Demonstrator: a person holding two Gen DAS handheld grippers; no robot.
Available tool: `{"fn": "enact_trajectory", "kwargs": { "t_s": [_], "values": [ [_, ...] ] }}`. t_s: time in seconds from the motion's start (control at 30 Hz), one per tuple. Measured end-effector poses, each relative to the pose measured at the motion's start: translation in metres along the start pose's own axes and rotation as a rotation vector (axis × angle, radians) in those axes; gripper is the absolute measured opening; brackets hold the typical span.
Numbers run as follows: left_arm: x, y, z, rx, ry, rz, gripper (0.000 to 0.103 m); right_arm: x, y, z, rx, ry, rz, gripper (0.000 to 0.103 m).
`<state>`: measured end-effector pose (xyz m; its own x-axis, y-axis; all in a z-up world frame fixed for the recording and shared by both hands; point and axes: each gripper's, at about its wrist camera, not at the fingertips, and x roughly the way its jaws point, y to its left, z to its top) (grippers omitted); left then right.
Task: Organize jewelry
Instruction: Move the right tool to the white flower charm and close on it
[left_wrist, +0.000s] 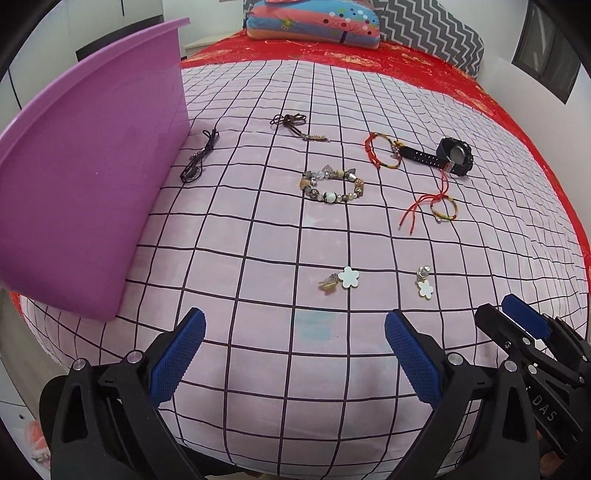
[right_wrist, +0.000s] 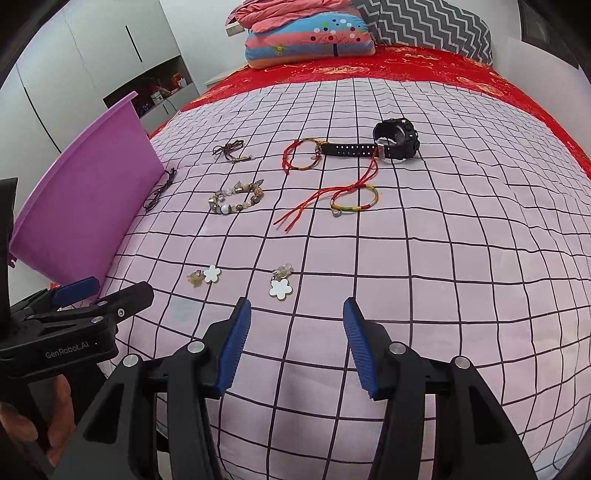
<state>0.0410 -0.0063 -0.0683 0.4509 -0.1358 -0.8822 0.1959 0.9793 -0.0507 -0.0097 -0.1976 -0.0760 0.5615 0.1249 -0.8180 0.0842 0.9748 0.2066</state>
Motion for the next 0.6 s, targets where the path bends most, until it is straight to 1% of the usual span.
{"fn": "enact_trajectory", "kwargs": {
  "t_s": [0.3, 0.6],
  "values": [
    [0.023, 0.003, 0.002, 0.0, 0.004, -0.005, 0.096, 0.025, 0.003, 0.0, -0.011, 0.03, -0.001, 0.05],
    [0.045, -0.001, 0.007, 0.031, -0.035, -0.002, 0.096, 0.046, 0.002, 0.005, -0.019, 0.043, -0.013, 0.05]
  ]
}}
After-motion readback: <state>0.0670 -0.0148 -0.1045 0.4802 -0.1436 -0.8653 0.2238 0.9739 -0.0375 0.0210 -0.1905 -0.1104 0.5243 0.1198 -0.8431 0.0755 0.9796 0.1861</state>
